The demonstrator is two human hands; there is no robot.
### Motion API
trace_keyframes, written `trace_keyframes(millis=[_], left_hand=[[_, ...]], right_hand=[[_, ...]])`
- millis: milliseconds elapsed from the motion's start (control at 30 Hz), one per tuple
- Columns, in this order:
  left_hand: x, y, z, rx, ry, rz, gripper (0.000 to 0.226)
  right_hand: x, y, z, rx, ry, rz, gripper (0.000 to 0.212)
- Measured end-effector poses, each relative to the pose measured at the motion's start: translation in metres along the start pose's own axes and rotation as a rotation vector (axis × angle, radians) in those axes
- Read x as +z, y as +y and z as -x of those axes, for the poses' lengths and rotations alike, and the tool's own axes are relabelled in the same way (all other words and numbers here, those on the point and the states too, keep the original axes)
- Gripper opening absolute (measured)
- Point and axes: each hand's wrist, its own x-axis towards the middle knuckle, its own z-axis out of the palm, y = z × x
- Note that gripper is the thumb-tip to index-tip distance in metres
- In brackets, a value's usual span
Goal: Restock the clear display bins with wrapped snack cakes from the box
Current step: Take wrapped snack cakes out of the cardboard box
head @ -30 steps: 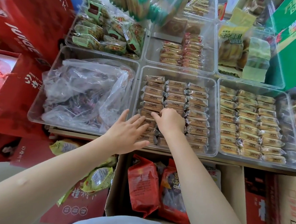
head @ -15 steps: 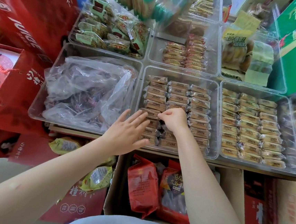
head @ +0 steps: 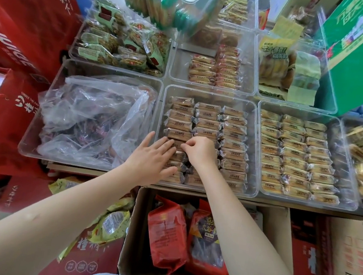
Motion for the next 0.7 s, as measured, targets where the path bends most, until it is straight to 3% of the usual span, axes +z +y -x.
trace_keyframes(millis=[100,167,367,500,600,700], left_hand=[[0.0,-0.001,0.0,0.004,0.025,0.017,0.096],[0.001,-0.001,-0.001,0.002,0.047,0.032,0.093],[0.001,-0.004,-0.014,-0.035,0.061,0.045,0.094],[0.003,-0.003,-0.012,-0.045,0.072,0.045,0.092],[0.003,-0.003,-0.012,-0.045,0.076,0.057,0.092],[0.001,-0.005,-0.009,-0.027,0.11,0.044,0.089]], right_hand=[[-0.01,0.008,0.004,-0.029,0.154,-0.281,0.012],[-0.014,0.008,0.001,-0.039,0.142,-0.313,0.017],[-0.007,-0.004,-0.012,-0.015,0.137,0.103,0.029],[-0.007,-0.019,-0.019,0.05,-0.015,0.229,0.03],[-0.013,-0.02,-0.029,0.098,-0.103,0.137,0.023],[-0.026,-0.008,-0.032,0.107,-0.093,-0.167,0.015]])
